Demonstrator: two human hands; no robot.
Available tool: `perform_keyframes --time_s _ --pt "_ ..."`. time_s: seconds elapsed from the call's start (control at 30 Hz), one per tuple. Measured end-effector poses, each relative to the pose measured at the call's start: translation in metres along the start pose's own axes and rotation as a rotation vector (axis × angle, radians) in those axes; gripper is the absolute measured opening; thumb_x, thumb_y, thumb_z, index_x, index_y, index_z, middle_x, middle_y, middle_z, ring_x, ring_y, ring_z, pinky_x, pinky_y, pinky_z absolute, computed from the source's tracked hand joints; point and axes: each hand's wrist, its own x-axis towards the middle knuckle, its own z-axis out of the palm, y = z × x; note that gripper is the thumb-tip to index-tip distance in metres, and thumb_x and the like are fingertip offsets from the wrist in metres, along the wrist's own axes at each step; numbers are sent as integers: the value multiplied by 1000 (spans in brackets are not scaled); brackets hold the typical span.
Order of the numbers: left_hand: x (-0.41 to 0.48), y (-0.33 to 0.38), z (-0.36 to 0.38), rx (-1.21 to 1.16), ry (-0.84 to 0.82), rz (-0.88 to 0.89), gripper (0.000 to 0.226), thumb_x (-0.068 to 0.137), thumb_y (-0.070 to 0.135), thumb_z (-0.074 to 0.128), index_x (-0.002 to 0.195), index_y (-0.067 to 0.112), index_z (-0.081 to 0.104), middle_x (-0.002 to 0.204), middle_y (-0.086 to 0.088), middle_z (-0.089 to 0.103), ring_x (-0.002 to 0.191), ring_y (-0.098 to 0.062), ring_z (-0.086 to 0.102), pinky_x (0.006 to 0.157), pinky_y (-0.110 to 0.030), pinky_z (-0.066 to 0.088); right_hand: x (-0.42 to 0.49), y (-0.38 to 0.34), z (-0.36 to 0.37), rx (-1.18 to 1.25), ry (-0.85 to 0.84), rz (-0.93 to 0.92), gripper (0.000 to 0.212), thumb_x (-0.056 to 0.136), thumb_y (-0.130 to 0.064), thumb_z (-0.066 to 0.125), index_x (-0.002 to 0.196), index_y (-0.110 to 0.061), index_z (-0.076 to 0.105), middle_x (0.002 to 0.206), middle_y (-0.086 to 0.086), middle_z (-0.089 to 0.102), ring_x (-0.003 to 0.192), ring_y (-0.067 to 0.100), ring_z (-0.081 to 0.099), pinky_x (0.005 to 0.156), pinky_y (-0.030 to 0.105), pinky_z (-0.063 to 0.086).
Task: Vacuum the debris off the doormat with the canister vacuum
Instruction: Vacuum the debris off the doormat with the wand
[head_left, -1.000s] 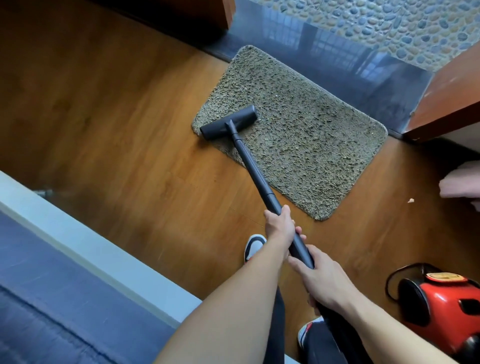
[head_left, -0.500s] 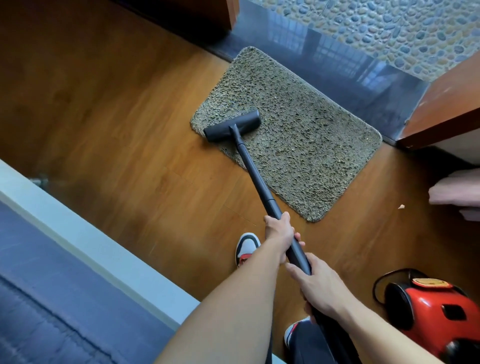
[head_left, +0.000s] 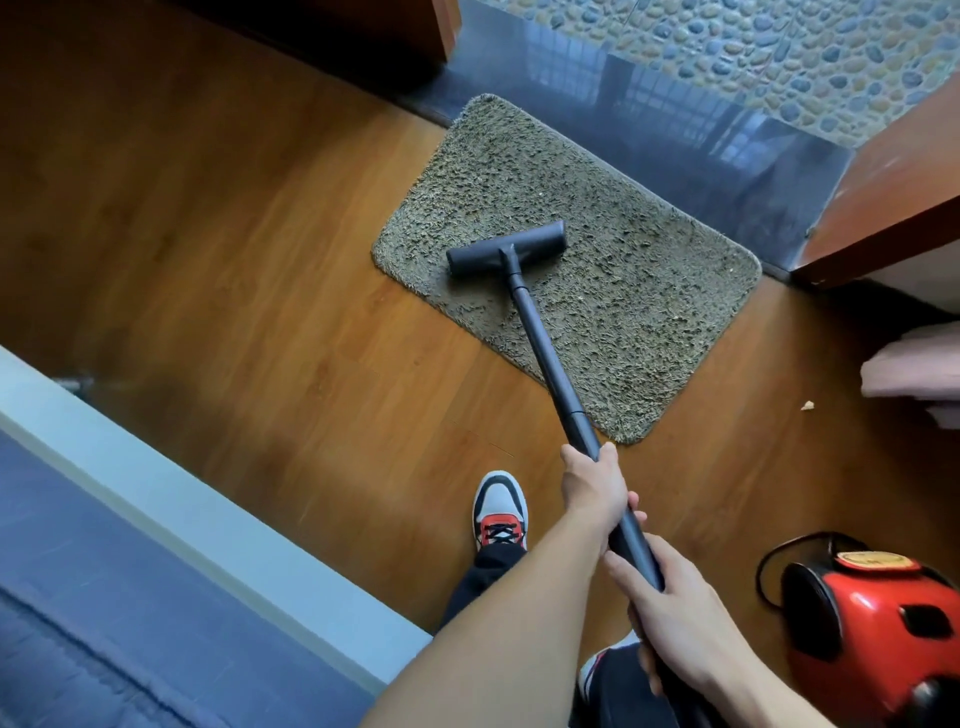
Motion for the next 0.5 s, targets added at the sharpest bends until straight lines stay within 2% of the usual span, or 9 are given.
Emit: perform_keyframes --time_s 0.13,0.27,0.4,0.5 --pt "13 30 0 29 -21 9 24 102 35 44 115 15 39 72 -6 52 35 -10 49 49 -29 54 16 -24 -5 -6 28 -26 16 95 -50 58 99 -34 58 58 1 63 40 15 59 53 42 54" --pt "26 66 -6 38 9 50 25 103 32 46 116 11 40 71 -6 50 39 -11 49 41 -25 49 30 -61 -8 72 13 -23 21 98 -41 57 97 -20 55 52 2 57 38 31 57 38 35 48" --pt "31 80 -9 47 19 46 24 102 30 47 116 12 39 74 -6 48 46 -13 48 40 -24 48 34 -76 -7 119 24 -18 21 98 -41 57 100 -20 55 54 2 57 40 29 57 38 33 49" --pt "18 67 -1 66 -1 43 20 103 30 47 110 13 39 74 -7 47 49 -14 47 40 -24 47 22 -62 -11 136 26 -17 18 98 -40 56 99 -22 55 48 0 57 36 28 56 38 35 50"
